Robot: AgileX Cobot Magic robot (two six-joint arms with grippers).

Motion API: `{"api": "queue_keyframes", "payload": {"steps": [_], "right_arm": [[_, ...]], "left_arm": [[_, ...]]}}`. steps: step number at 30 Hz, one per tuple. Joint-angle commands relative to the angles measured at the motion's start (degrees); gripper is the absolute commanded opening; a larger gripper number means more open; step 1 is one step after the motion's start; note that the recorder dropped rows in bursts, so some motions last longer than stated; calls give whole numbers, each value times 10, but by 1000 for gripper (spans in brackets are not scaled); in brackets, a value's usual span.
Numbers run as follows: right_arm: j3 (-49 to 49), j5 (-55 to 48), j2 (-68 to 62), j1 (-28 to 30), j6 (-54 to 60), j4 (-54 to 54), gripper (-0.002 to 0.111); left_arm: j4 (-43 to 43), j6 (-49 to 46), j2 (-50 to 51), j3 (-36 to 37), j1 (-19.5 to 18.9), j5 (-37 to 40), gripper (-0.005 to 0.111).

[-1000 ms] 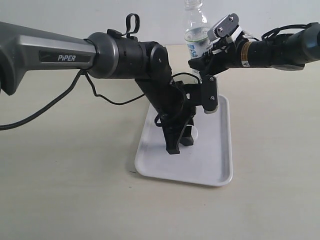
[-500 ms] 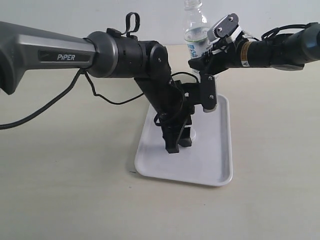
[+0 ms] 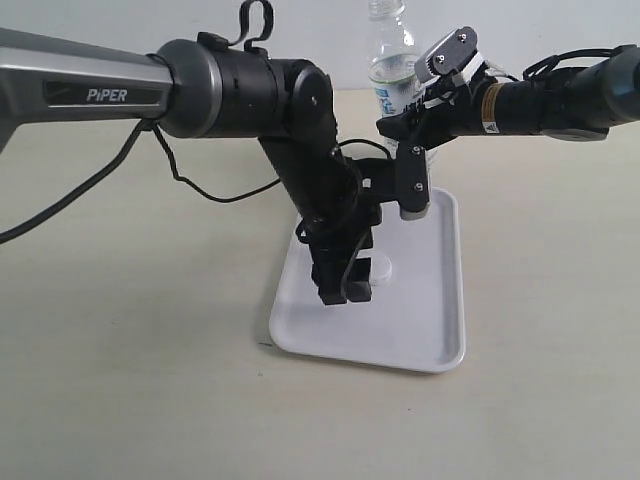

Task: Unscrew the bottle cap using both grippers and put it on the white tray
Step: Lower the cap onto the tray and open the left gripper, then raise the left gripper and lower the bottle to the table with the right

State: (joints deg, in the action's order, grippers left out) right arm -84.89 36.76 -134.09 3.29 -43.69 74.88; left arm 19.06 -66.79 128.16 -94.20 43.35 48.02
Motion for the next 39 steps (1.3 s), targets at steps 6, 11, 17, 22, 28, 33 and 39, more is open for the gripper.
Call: {"api": "queue_keyframes", "payload": {"steps": [6,11,17,22,28,33,39], "right_arm": [[-2,-4,1,2,4,-9,0],[-2,4,-6,2,4,-16,0],[-2,40,-24,2,8,-45,0],[-2,48,-26,2,21,-73,0],[-2,45,-27,2,21,-73,0],[-2,35,-27,2,21,-73,17],[-2,37,-27,2,21,-73,62]], "left_arm": [[-4,12,-17,3,1,22,53],[-20,47,-31,3,1,29,73],[-82,136,-74,3,-2,66,52],[-90,165,-102,3,-20,141,3],[-75,165,-114,3,-41,167,0],[-75,165,-115,3,-45,167,0],[-75,165,-115,3,-45,164,0]]}}
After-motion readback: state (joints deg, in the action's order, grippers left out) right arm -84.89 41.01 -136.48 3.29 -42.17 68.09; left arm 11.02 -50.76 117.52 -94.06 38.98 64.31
